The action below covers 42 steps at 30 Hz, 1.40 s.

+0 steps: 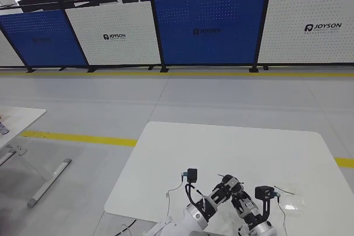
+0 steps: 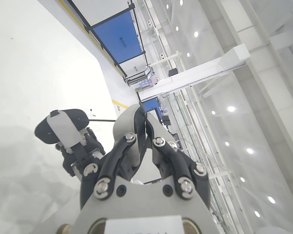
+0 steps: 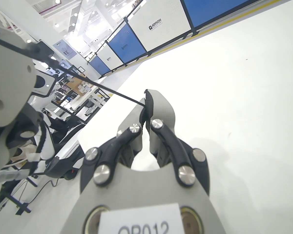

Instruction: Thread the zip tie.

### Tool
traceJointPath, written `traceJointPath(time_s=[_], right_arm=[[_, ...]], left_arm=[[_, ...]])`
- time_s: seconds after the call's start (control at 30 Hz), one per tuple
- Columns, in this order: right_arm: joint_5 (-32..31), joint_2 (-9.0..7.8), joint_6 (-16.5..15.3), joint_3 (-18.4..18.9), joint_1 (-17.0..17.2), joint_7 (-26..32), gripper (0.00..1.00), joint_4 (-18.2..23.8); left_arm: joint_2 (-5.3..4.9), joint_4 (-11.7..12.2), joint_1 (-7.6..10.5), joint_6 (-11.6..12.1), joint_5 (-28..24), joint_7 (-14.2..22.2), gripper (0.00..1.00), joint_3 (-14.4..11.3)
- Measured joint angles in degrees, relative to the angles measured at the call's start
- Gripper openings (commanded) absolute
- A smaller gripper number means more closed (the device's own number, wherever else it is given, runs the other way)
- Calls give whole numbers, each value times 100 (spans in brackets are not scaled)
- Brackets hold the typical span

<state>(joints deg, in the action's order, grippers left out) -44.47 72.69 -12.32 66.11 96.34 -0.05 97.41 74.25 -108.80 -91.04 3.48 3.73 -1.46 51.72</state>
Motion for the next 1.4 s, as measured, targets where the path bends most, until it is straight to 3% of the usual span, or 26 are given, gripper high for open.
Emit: traceJointPath(time_s=[0.5, 0.53, 0.57, 0.6, 0.8, 1.1, 1.27, 1.4], right_arm=[[13, -4, 0, 2, -6, -7, 0, -17], [16, -5, 0, 2, -7, -5, 6, -17], [24, -4, -1, 2, -8, -5, 58, -16], [40, -4, -4, 1, -8, -7, 100, -11], [224, -8, -66, 86, 75, -179, 100, 87], [786, -68, -615, 568, 447, -585, 100, 313], [1030, -109, -719, 861, 811, -889, 100, 646], [1167, -142, -716, 944, 997, -892, 100, 841]], left_arm=[[-22, -60, -64, 36, 34, 21, 0, -2], [-23, -64, -68, 41, 38, 20, 0, -1], [-25, -66, -71, 43, 41, 17, 0, 0], [-25, -65, -72, 41, 47, 5, 0, 3], [-4, 25, -30, -90, 20, -370, 0, 83], [-4, 328, -39, -178, -504, -920, 0, 640], [8, 632, 33, -315, -774, -881, 0, 763], [12, 780, 107, -384, -822, -567, 0, 705]])
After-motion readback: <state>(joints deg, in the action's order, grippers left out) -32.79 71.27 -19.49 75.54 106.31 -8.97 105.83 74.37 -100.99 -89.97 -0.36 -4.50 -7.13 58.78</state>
